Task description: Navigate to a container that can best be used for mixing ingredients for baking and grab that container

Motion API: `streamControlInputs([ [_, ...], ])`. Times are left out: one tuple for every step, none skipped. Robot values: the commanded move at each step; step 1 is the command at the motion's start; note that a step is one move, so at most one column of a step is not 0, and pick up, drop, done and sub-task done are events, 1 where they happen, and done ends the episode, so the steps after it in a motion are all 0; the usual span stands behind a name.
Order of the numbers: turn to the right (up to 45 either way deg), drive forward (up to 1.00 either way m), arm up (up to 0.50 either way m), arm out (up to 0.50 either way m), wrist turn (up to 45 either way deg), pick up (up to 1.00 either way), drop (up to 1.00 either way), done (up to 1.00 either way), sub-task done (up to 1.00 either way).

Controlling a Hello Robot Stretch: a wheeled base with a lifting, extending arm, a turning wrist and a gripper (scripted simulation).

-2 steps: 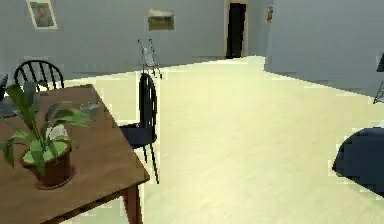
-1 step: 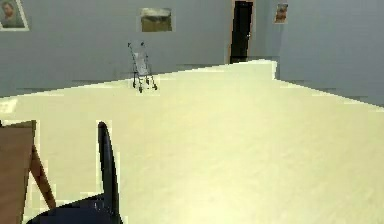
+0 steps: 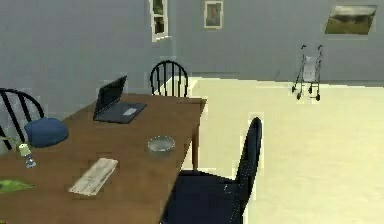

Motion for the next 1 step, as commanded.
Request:
streamControlInputs([
  [-45.0,0.00,0.00,0.00,0.0,0.00,0.00,0.00,0.00],
])
